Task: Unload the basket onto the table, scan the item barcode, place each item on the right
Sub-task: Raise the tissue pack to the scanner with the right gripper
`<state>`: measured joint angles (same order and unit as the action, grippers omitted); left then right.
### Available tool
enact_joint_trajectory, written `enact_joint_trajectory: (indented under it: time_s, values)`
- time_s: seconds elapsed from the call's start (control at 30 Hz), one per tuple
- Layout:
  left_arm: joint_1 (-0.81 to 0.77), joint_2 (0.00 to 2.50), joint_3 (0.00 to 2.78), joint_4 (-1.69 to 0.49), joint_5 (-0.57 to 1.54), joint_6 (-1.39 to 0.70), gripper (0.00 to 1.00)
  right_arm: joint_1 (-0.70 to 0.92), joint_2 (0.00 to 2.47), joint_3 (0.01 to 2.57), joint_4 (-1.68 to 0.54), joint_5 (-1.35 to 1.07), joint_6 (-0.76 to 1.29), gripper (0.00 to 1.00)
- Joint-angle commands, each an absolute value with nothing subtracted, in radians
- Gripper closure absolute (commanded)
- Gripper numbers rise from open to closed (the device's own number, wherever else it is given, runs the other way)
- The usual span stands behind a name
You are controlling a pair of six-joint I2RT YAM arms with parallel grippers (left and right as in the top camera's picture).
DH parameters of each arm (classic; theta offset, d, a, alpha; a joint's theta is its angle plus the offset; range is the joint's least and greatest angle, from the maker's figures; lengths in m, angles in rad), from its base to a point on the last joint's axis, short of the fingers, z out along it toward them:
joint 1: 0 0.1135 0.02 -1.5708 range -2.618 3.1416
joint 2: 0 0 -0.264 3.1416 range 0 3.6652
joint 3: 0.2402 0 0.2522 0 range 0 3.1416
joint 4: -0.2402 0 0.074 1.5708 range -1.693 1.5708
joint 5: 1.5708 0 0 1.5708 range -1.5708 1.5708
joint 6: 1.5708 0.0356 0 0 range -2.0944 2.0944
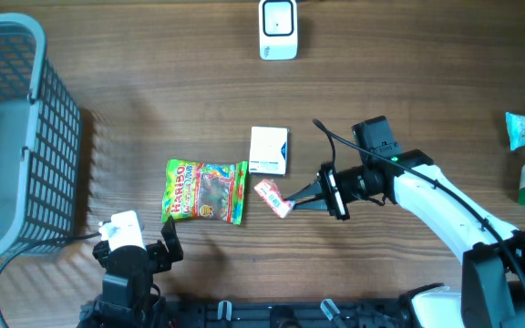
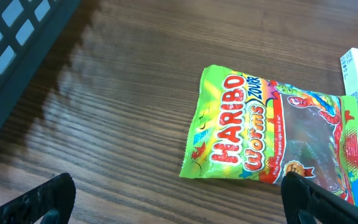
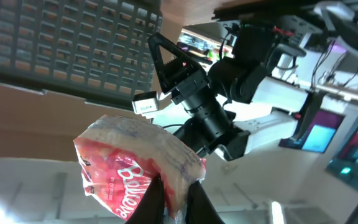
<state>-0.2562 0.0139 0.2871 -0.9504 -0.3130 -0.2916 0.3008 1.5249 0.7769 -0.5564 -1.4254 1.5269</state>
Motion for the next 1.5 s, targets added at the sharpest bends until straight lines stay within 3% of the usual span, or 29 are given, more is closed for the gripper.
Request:
enact_joint_trajectory:
  time_s: [0.0,0.1,0.17,0.23,0.43,0.5,0.6,0.77,0.97,1.23,1.47]
  values:
    - [-0.263,0.007,0.29,-0.952,-0.311,-0.296,0.0,0.299,1.509,0.794,-0.554,-1.457,1.641,0.96]
    - [-0.263,0.007,0.29,-0.952,-0.311,-0.296,0.0,0.299,1.509,0.794,-0.553,-1.448,1.641,0.96]
    - [-0.263,0.007,0.29,-0.952,-0.311,-0.296,0.0,0.299,1.509,0.794,-0.501,-1.391,1.407,0.91]
    - [-0.263,0.007,0.29,-0.952,-0.311,-0.296,0.0,0.299,1.509,0.794,-0.399,-1.369,1.325,0.95]
    - [-0.263,0.007,0.29,-0.952,-0.311,-0.296,0.0,0.299,1.509,0.794,0.472,-1.321,0.959,0.96]
    - [-0.263,0.007,0.29,-0.952,-0.311,-0.296,0.0,0.299,1.509,0.794,0.67,-1.196,0.724,0.96]
    - [-0.263,0.007,0.29,-0.952,-0.311,-0.296,0.0,0.299,1.509,0.794,0.691,-0.78,0.464,0.96]
    - [-0.263,0.007,0.29,-0.952,-0.311,-0.296,0.0,0.313,1.552,0.795,0.848,-0.12,0.311,0.95]
    - [-0.263,0.007,0.29,-0.952,-0.311,-0.296,0.0,0.315,1.835,1.056,0.915,-0.034,0.205,0.95]
    - [-0.263,0.007,0.29,-0.952,-0.311,-0.296,0.0,0.334,2.281,1.634,0.698,-0.034,0.193,0.95]
    - [-0.263,0.007,0.29,-0.952,-0.311,-0.296,0.0,0.367,2.467,1.737,0.683,-0.02,0.172,0.95]
